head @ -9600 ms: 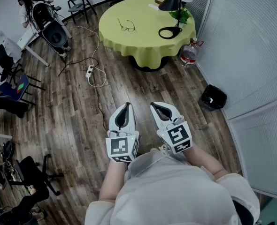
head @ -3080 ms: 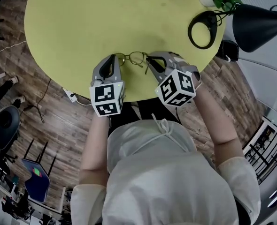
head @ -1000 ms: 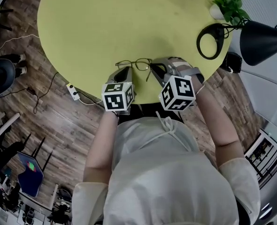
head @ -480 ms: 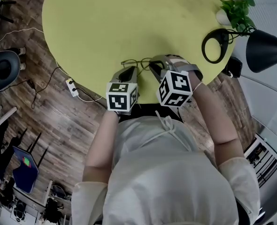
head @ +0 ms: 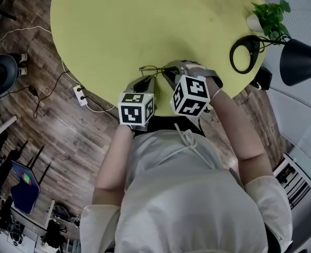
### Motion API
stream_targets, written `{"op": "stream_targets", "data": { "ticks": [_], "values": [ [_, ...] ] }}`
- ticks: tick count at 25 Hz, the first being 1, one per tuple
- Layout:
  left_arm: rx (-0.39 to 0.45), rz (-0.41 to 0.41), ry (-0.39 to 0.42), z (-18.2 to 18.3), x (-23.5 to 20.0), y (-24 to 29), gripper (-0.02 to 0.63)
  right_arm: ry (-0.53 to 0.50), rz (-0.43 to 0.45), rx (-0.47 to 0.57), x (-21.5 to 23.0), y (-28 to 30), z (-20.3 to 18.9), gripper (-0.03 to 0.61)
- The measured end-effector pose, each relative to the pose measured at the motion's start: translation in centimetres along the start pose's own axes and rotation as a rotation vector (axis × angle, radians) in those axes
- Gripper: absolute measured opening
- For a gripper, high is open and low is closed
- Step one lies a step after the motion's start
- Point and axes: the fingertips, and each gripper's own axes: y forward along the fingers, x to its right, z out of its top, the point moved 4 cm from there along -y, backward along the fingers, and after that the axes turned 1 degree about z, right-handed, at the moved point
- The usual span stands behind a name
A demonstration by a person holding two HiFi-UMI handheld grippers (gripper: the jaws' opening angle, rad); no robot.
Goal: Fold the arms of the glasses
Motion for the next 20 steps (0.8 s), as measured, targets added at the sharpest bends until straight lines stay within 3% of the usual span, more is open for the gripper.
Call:
{"op": "stream_targets", "data": {
  "ticks": [4,20],
  "values": [
    [0.006,-0.009,-0.055,-0.2,-0.6,-0.4,0.006,-0.004,0.01,-0.006,0.0,0.6,0.2,0.021],
    [-0.024,-0.033,-0.053,-0.4,-1.1,-0.5,0.006,-0.035,0.027,-0.045,0.2,2.7,0.7,0.018]
  ]
}}
